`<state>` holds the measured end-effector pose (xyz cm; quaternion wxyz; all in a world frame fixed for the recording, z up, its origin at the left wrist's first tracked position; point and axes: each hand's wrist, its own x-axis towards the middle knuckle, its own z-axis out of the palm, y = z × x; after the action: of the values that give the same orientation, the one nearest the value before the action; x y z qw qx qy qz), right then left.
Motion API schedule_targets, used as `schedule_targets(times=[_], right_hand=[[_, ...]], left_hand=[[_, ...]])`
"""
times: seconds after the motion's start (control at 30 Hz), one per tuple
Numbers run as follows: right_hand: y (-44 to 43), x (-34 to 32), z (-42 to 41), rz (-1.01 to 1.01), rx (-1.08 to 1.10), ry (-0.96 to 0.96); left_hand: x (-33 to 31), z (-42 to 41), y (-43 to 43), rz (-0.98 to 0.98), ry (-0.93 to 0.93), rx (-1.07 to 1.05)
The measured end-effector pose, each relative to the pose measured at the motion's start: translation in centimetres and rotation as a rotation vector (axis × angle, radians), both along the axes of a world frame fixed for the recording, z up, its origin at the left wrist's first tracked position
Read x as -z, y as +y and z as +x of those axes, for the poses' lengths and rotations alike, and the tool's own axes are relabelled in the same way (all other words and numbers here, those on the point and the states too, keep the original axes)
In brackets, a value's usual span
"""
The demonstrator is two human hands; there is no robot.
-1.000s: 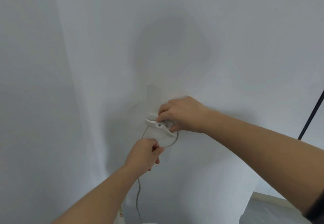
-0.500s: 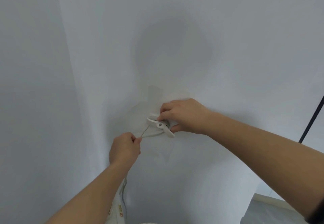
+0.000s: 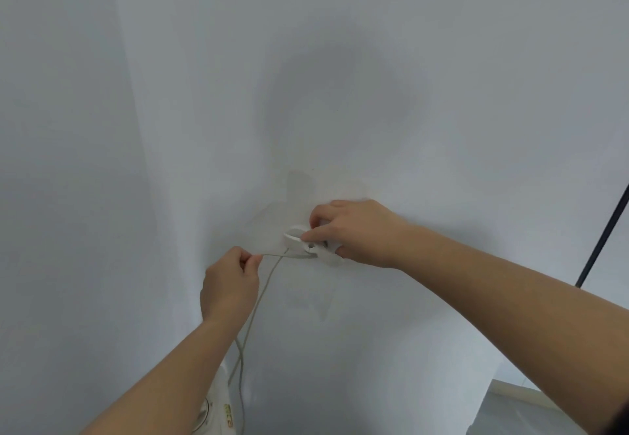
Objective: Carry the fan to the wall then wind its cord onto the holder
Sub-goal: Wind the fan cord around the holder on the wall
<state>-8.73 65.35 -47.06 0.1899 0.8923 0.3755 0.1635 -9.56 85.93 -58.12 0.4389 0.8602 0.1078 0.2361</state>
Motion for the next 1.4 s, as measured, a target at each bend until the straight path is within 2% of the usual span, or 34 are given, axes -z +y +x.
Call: schedule_targets(times=[0.17,0.3,0.6,0.87,1.0,1.17,1.4], right_hand=[[0.2,-0.1,-0.2,0.020,0.040,0.060],[1.2,-0.3,-0.8,0.080,0.114,0.133],[1.9,0.6,-1.5,0.100,0.152,0.064],[1.9,0.8,-1.4,0.145,0.150,0.074],[2.6,0.8,-1.7,0.242,0.170,0.072],[4.6,1.6,-1.6,0.348,0.303,-0.036],[6.9,3.0,-1.1,0.419,0.402,-0.186]], left_hand=[[-0.2,1.1,-0.3,-0.044,0.069,0.016],[-0.5,1.5,-0.2,-0.031,0.051,0.006],[-1.1,2.0,-0.3,-0.087,-0.029,0.041],[-1.8,1.5,-0.6,-0.133,-0.256,0.121],[-1.8,0.6,-0.5,-0.148,-0.310,0.224],[-1.9,-0.4,-0.1,-0.319,-0.281,0.324],[-2.0,-1.2,0.8,-0.406,-0.261,0.325]])
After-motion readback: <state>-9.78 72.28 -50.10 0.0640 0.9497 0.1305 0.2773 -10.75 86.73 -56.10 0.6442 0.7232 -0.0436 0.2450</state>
